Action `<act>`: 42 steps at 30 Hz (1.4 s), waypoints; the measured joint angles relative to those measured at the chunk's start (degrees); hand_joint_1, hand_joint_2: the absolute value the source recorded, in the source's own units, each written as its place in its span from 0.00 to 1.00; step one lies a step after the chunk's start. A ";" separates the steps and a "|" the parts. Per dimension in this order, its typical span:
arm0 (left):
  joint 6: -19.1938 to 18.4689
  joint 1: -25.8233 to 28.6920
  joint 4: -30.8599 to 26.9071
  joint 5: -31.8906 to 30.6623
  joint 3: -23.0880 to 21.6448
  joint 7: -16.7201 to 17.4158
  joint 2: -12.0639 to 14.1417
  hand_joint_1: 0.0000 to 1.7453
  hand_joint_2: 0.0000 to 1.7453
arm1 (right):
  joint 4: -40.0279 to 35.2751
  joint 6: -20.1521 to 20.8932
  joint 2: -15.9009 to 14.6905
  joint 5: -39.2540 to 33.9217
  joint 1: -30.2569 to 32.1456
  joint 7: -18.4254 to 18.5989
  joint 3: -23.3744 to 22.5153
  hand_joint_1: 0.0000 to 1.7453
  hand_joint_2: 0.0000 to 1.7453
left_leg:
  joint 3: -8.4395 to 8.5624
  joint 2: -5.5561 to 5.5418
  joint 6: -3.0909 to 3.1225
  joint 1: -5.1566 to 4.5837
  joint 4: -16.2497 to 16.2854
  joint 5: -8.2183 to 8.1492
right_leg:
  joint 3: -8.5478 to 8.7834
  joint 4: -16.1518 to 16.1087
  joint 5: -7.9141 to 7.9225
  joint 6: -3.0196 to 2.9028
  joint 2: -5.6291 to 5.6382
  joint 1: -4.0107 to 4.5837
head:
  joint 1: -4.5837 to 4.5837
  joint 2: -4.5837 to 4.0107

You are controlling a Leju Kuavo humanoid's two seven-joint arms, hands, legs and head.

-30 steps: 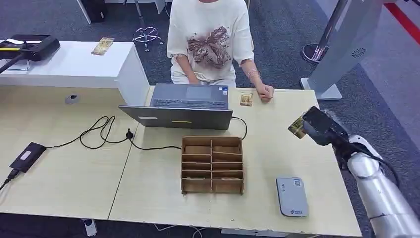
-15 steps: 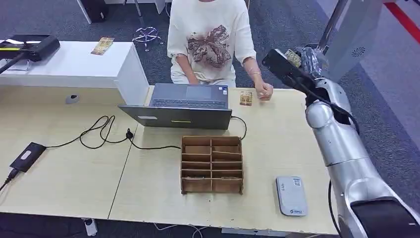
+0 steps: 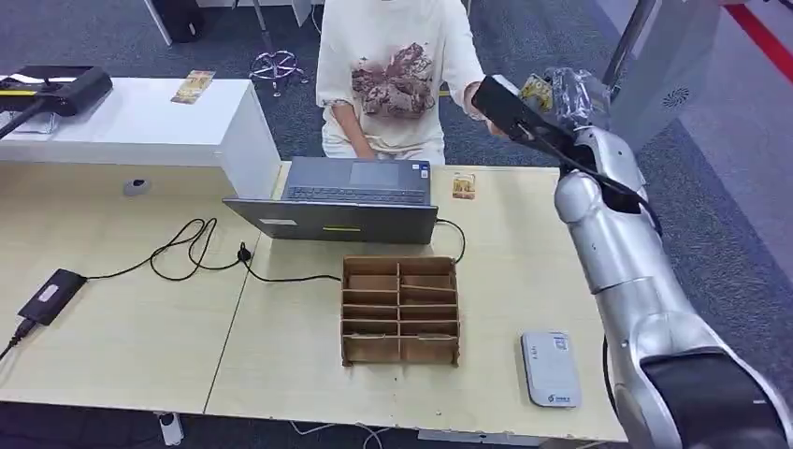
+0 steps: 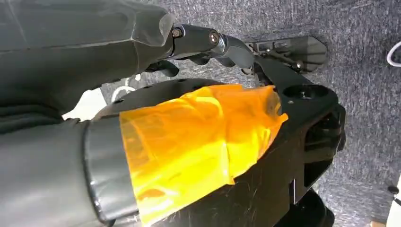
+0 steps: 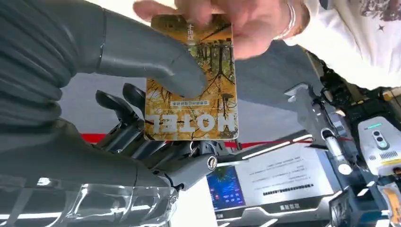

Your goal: Pass the card to the sensor for recognition and then transmit it.

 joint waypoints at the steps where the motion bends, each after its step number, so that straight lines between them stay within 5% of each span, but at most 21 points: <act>1: -0.04 0.00 0.00 -0.13 -0.22 0.02 0.00 0.00 0.00 | 0.48 -0.13 0.24 0.57 -0.27 0.02 -0.04 1.00 1.00 | -0.01 -0.01 0.00 0.00 0.00 0.00 | -0.01 0.00 0.00 0.00 -0.01 0.00 | 0.00 0.00; 12: -0.07 -0.02 0.00 -0.41 -1.00 0.17 0.00 0.00 0.00 | 4.46 -1.27 1.79 3.61 -1.14 -0.44 -1.03 1.00 1.00 | -0.01 0.00 -0.01 0.01 0.00 0.01 | -0.01 0.00 0.01 -0.02 0.00 0.00 | 0.00 0.00; 13: -0.07 -0.02 0.00 -0.46 -1.03 0.22 0.00 0.00 0.00 | 4.63 -1.29 1.86 3.95 -1.14 -0.46 -1.11 0.43 1.00 | -0.02 0.00 -0.01 0.01 0.00 0.01 | -0.01 0.00 0.02 -0.02 0.00 0.00 | 0.00 0.00; 23: -0.06 -0.02 0.00 -0.46 -1.03 0.50 0.00 0.00 0.00 | 5.40 -2.01 2.32 5.51 -0.97 -0.52 -2.40 0.43 1.00 | -0.01 0.00 0.00 0.01 0.02 0.01 | -0.01 0.00 0.02 -0.02 0.00 0.00 | 0.00 0.02; 24: -0.07 -0.01 0.00 -0.46 -1.03 0.50 0.00 0.00 0.00 | 5.42 -2.01 2.32 5.51 -0.97 -0.52 -2.43 0.00 1.00 | -0.01 0.00 0.00 0.01 0.01 0.01 | -0.02 0.01 0.02 -0.02 0.00 0.00 | 0.02 0.00; 34: 0.00 -0.02 0.00 -0.35 -1.03 0.66 -0.02 0.00 0.00 | 3.47 -3.56 2.60 7.13 -0.47 -0.31 -3.83 0.00 1.00 | -0.01 0.00 0.00 0.01 0.02 0.01 | -0.03 0.00 0.02 -0.02 0.00 0.00 | 0.00 0.02; 42: 0.55 0.02 0.00 -0.11 -1.03 1.18 -0.07 0.00 0.00 | -11.44 -5.86 3.39 10.12 5.80 1.53 -9.71 0.00 1.00 | -0.07 -0.03 0.00 0.00 0.02 0.01 | -0.07 -0.01 0.02 -0.02 -0.03 0.00 | 0.00 0.00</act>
